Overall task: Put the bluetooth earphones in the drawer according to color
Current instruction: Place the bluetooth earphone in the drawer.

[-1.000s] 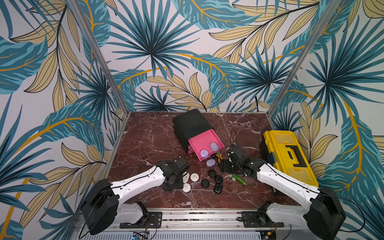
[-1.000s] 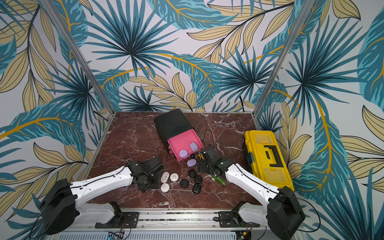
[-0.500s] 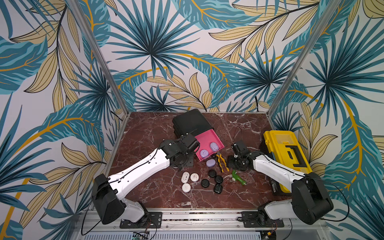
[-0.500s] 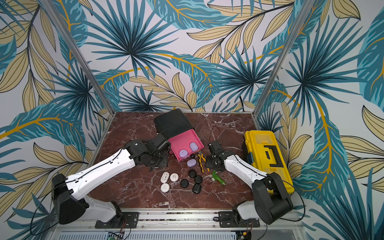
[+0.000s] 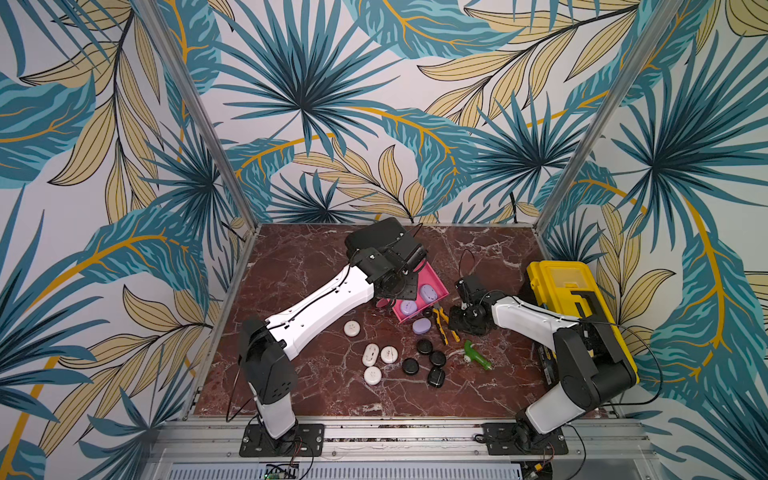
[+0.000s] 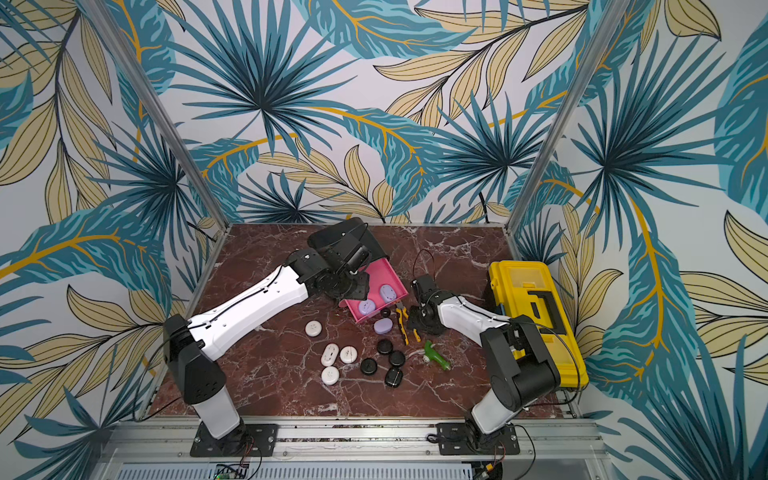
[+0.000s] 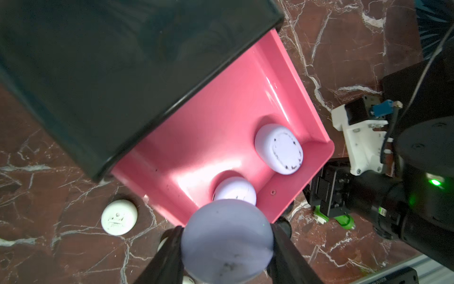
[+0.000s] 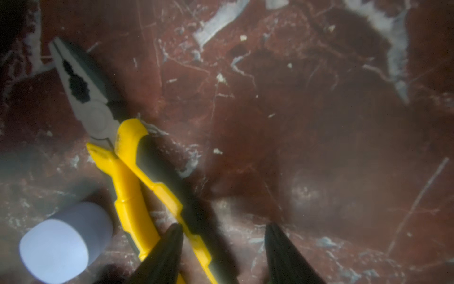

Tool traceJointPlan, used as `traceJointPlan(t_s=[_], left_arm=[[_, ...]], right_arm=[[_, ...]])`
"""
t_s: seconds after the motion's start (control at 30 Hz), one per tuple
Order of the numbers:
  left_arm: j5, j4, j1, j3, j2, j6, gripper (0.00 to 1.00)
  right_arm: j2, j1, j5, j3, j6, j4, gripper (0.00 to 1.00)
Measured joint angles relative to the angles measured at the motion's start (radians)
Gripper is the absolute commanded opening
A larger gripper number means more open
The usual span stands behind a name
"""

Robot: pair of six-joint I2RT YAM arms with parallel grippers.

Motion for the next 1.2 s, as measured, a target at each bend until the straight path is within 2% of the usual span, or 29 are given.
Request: traceJointPlan(t_s=[0.37,0.63,0.97,1.2], left_arm=[[0.006,0.010,0.074,0.106,0.153,0.038,0.44],[0.018,0.003,0.087,0.158,0.184,0.052,0.44],[-0.002,0.000,0.116,0.217,0.235,0.061,0.44],[-0.013,0.000,0.145,0.245,0.261,0.074,0.44]], right_arm=[[-0.013,-0.058,0.085,0.007,0.045,-0.036,0.58],[-0.148,-0.068,0.073,0.007,0.044,-0.079,0.64],[-0.310,-0.068,-0.047,0.007,0.026,-0.102,0.65],[-0.398,-0.041,-0.169,-0.077,0.006,-0.018,0.64]])
